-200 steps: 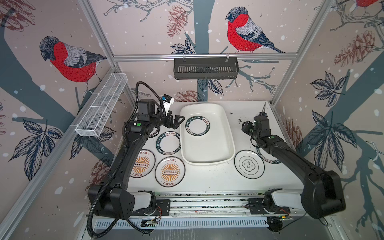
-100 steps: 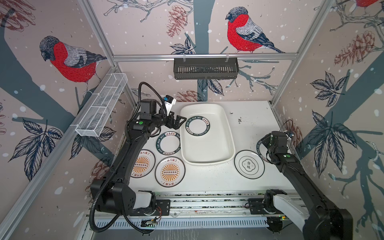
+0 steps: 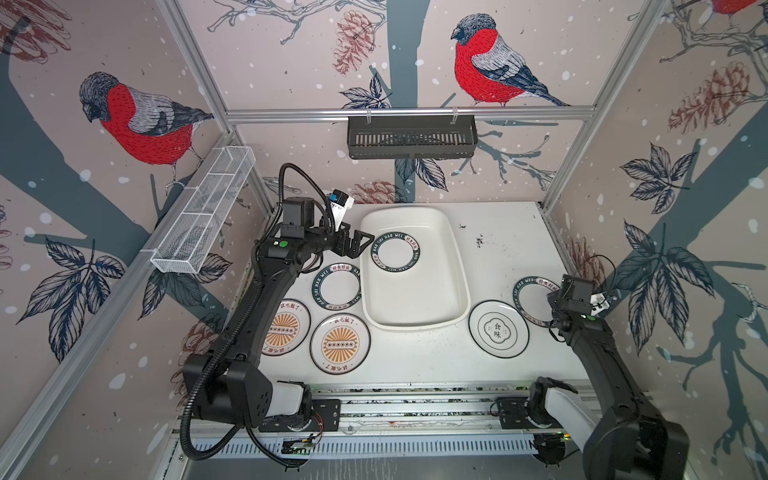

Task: Place the plates into the plastic bin on the countertop
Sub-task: 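Withdraw the right gripper from the bin toward the plates nearer the robot, then lower the right gripper onto the green-rimmed plate's rim beside the bin and close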

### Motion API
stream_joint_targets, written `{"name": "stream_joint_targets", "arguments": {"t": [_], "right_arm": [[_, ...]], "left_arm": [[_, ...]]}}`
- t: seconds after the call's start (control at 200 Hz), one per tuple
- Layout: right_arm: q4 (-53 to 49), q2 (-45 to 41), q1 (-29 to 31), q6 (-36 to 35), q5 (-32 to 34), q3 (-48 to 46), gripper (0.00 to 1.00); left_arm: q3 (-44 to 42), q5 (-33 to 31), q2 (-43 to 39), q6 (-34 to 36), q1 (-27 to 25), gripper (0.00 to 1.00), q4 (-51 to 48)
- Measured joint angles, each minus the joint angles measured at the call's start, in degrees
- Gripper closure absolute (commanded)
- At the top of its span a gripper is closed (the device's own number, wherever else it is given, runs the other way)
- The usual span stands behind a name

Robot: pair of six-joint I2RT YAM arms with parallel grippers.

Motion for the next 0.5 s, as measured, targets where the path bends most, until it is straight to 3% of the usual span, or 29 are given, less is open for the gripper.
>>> {"name": "stream_joint_targets", "arguments": {"t": [0.27,0.5], "right_arm": [[0.28,-2.29,-5.46,-0.55,-1.4,-3.19,0.19],[3.72,-0.31,-10.6,-3.17,-7.56,-6.08,0.2]], "left_arm": [[0.94,-0.02,0.24,0.02,-0.09,0.02,-0.15],[0.94,0.0,0.26,0.0,-0.09,0.02,-0.15]]}}
